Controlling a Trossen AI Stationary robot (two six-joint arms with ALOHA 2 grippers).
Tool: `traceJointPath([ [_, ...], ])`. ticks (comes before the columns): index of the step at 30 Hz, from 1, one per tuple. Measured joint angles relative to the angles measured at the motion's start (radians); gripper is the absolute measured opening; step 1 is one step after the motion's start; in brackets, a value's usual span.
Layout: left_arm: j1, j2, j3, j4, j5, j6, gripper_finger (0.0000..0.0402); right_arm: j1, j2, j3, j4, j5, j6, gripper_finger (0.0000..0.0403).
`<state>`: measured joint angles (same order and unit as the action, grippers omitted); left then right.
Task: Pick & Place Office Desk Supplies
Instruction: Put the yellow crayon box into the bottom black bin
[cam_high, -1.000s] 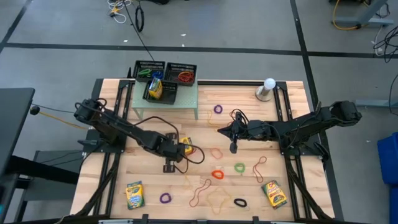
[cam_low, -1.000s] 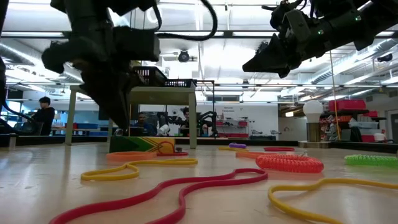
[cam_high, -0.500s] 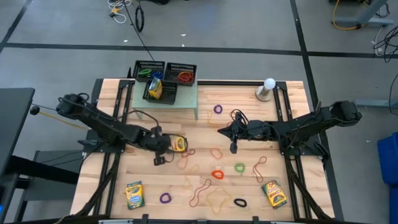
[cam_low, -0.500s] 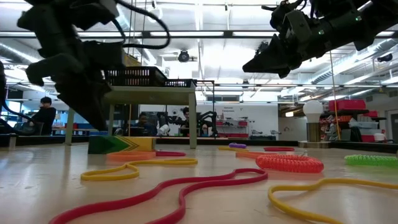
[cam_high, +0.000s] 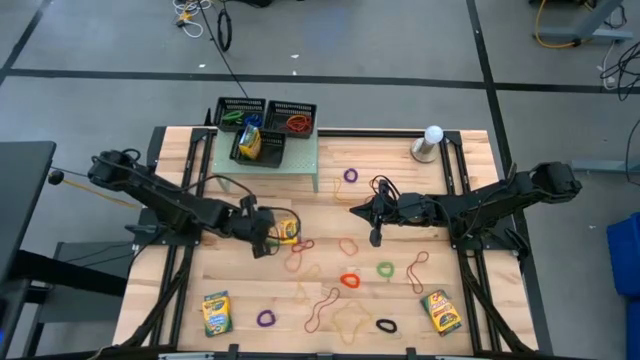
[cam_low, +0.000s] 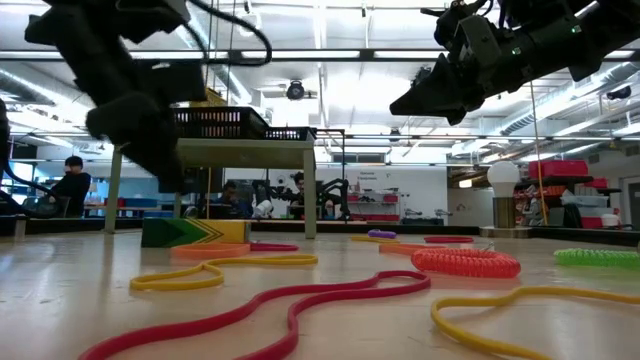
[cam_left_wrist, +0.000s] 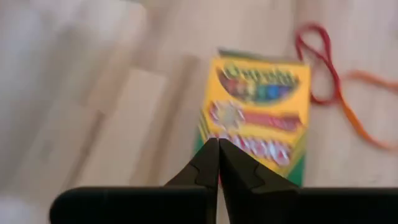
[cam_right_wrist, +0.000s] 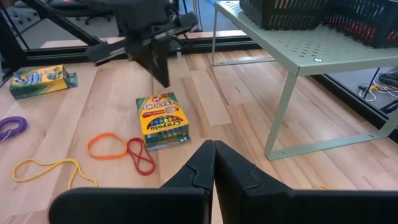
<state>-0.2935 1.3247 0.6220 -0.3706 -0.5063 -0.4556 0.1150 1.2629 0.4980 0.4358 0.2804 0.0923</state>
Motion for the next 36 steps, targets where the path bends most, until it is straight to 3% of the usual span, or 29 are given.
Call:
traceJointPath([
  [12, 0.118, 0.113, 0.003, -0.006, -0.025, 0.063, 0.008, 0.0, 0.0, 0.0, 0.0, 0.0, -0.001, 0.0016],
  [18, 0.107, 0.148, 0.003, -0.005, 0.187, 0.051, 0.0063, 0.0, 0.0, 0.0, 0.0, 0.0, -0.002, 0.0016],
  [24, 0.021, 0.148, 0.003, 0.015, 0.327, -0.009, 0.0034, 0.0, 0.0, 0.0, 0.0, 0.0, -0.002, 0.0016],
  [30, -0.034, 0.147, 0.08, 0.015, 0.269, 0.008, 0.004, 0.0, 0.0, 0.0, 0.0, 0.0, -0.002, 0.0016],
  [36, 0.01, 0.151, 0.209, 0.021, 0.253, 0.096, 0.008, 0.0, 0.0, 0.0, 0.0, 0.0, -0.001, 0.0016],
])
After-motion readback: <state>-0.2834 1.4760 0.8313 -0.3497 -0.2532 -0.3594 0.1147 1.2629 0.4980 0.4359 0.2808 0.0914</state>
